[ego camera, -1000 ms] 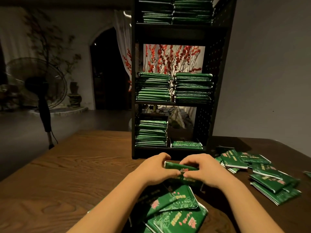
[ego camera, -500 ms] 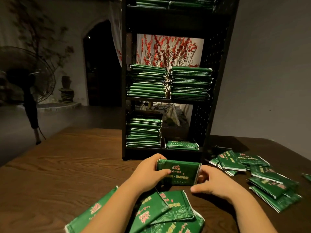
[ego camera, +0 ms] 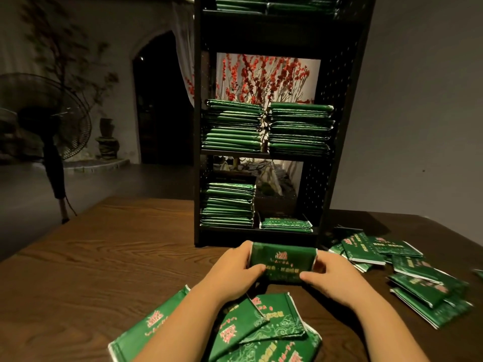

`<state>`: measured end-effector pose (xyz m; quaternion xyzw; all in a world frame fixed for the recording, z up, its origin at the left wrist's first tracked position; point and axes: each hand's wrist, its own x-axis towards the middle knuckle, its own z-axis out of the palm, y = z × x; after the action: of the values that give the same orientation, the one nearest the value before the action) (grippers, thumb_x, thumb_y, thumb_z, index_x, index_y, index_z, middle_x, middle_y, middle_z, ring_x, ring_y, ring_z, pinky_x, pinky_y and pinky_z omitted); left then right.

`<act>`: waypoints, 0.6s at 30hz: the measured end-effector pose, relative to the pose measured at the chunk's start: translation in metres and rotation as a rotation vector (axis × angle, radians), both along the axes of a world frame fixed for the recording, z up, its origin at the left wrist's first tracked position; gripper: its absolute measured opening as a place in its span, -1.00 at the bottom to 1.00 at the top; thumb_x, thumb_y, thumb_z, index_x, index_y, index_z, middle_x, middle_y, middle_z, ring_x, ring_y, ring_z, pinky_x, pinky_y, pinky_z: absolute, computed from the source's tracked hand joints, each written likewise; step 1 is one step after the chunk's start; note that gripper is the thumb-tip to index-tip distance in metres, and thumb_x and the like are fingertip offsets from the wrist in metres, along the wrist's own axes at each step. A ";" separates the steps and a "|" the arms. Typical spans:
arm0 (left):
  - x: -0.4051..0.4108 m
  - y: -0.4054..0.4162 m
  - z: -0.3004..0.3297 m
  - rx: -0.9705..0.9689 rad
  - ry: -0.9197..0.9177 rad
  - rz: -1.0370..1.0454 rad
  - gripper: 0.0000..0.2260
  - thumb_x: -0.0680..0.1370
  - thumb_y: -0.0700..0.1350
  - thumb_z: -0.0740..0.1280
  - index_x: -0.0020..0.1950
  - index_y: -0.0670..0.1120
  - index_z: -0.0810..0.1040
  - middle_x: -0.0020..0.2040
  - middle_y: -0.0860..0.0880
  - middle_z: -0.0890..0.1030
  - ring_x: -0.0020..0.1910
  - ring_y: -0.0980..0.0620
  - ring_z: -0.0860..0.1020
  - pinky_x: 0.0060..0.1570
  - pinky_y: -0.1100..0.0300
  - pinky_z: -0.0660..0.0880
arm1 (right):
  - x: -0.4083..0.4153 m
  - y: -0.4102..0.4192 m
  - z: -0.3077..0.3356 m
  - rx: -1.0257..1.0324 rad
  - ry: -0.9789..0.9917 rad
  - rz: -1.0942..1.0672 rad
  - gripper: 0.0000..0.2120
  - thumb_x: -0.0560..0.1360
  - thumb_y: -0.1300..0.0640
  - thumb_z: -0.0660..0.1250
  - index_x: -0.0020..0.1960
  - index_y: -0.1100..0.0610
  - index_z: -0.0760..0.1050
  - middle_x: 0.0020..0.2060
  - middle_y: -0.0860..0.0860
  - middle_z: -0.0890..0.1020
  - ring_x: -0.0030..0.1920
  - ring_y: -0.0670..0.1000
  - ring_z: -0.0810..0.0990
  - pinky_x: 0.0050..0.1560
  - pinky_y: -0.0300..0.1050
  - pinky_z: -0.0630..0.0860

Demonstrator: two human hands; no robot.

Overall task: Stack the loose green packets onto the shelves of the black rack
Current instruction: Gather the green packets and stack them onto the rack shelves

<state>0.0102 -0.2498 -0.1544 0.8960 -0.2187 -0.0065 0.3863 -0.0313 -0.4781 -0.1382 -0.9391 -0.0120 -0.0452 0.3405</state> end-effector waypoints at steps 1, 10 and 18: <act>0.000 0.000 -0.001 0.055 0.032 -0.003 -0.74 0.60 0.02 0.30 0.29 0.10 0.46 0.20 0.10 0.60 0.15 0.10 0.55 0.19 0.08 0.50 | 0.000 0.000 -0.002 -0.088 0.068 0.006 -0.79 0.49 0.06 0.44 0.06 -0.15 0.52 -0.07 -0.22 0.59 -0.05 -0.18 0.56 -0.12 -0.29 0.42; 0.002 -0.002 -0.003 0.234 0.082 0.069 -0.66 0.42 0.13 0.16 0.15 0.20 0.51 0.10 0.05 0.60 0.12 -0.07 0.53 0.17 -0.12 0.49 | 0.005 -0.003 -0.008 -0.144 0.136 -0.050 -0.87 0.50 -0.02 0.41 0.03 -0.07 0.54 -0.03 -0.15 0.60 0.00 -0.12 0.57 -0.08 -0.23 0.45; 0.010 -0.001 0.004 0.009 0.137 0.077 -0.80 0.64 -0.01 0.21 0.18 -0.04 0.54 0.08 0.04 0.64 0.02 0.06 0.58 0.08 0.07 0.52 | 0.006 -0.007 -0.003 0.317 0.062 -0.093 -0.77 0.60 0.12 0.28 -0.23 0.12 0.41 -0.36 0.00 0.57 -0.41 -0.06 0.40 -0.41 -0.22 0.31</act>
<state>0.0201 -0.2511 -0.1500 0.9031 -0.1569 -0.0540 0.3962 -0.0255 -0.4852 -0.1409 -0.8742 0.0494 -0.0331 0.4820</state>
